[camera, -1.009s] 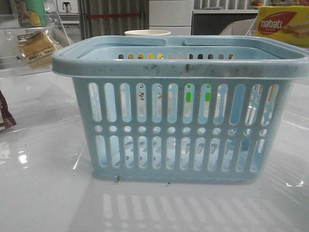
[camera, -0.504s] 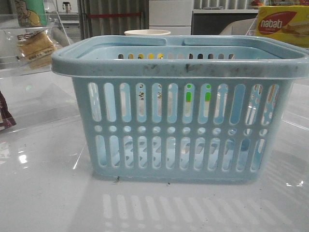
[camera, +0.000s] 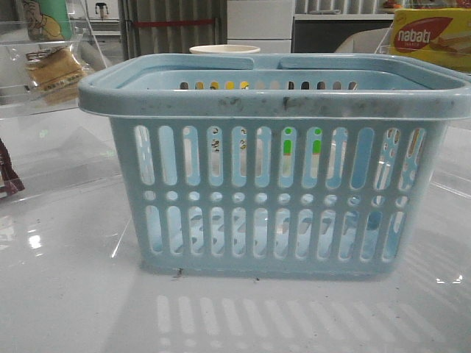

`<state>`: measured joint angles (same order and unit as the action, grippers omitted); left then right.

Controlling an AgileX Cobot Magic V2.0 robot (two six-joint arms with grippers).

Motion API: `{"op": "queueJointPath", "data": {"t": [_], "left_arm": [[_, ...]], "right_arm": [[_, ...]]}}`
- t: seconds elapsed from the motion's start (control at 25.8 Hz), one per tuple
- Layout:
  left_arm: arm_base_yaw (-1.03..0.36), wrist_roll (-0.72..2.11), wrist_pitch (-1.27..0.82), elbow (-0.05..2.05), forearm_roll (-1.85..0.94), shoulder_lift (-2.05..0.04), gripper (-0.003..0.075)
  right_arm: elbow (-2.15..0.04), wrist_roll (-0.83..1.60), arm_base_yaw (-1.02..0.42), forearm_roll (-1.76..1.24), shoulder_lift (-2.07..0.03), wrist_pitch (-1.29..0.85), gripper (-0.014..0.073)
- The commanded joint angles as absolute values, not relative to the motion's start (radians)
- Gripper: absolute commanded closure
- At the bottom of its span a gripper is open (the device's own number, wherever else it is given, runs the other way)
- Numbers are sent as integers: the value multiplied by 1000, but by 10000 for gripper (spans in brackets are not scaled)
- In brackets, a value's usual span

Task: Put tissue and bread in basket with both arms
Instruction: 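Close the right gripper on the small white-and-black tissue pack, then carry the tissue pack into the blue basket and open the right gripper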

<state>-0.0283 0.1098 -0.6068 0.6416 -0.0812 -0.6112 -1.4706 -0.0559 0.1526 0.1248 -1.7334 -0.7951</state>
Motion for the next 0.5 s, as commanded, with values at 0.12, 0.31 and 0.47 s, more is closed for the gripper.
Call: {"op": "queueJointPath", "data": {"t": [0.12,0.31,0.47], "left_arm": [[-30,109,-525,671,-94,-619,338],[-30,109,-525,671,-94,-619,339],[-30,109,-525,671,-95,-619,338]], "right_arm": [[-1592,-42,159,133,-1800,-718,72],[-1599,-42,159,141,-1841,-650,72],[-1599,-42,159,142,-1846,-633,181]]}}
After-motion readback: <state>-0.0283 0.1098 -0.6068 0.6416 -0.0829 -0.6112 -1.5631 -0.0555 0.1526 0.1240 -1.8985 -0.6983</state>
